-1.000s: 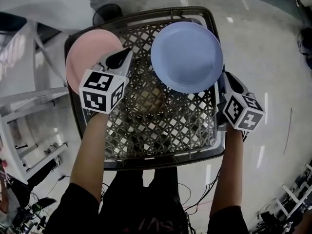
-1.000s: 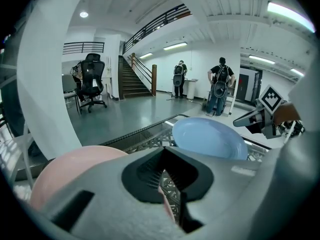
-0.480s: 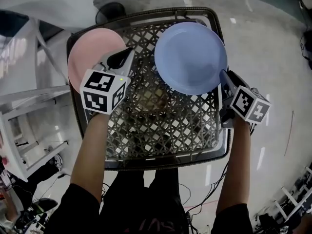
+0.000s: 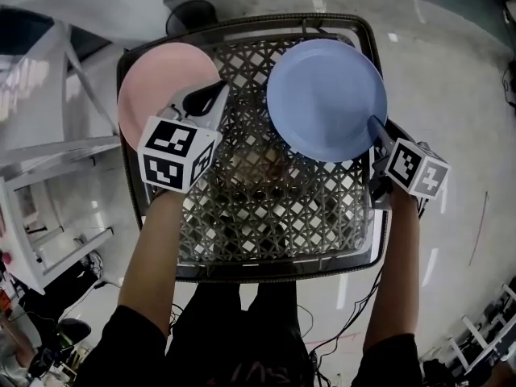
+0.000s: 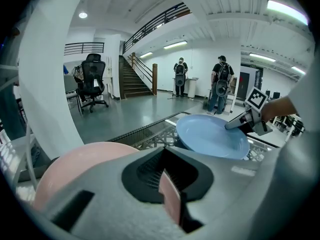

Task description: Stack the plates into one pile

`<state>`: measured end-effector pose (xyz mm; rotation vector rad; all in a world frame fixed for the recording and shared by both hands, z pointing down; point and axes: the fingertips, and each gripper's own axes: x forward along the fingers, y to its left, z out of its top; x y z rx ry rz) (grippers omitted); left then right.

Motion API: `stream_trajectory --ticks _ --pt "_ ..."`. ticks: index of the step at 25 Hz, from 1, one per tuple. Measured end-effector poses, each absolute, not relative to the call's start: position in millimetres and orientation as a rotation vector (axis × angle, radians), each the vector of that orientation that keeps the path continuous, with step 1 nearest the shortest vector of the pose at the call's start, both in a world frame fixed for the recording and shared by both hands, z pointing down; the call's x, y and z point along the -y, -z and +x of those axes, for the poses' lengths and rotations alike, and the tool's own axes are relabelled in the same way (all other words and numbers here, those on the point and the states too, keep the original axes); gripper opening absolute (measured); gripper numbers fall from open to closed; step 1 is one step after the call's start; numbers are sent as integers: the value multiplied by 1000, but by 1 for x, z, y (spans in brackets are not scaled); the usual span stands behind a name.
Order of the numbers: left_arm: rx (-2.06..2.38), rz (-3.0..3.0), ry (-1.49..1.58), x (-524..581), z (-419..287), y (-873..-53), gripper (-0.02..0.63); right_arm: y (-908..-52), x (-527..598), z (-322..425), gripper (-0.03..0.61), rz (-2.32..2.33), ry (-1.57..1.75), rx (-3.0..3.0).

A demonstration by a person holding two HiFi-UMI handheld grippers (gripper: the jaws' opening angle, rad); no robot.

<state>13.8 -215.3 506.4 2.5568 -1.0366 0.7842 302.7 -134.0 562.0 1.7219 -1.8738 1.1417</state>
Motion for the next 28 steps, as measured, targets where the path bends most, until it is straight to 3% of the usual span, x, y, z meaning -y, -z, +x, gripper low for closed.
stream_trajectory --ticks 8,12,28 --pt "1060 2539 -788 218 1 -506 -5 -561 141 304 82 1719 -1163 1865" --pt "1069 2535 -788 219 -3 -503 -5 -548 146 303 28 1791 -1286 1923" --pt "1095 2536 -789 213 -13 -494 -5 -523 148 292 34 1813 -1335 2017"
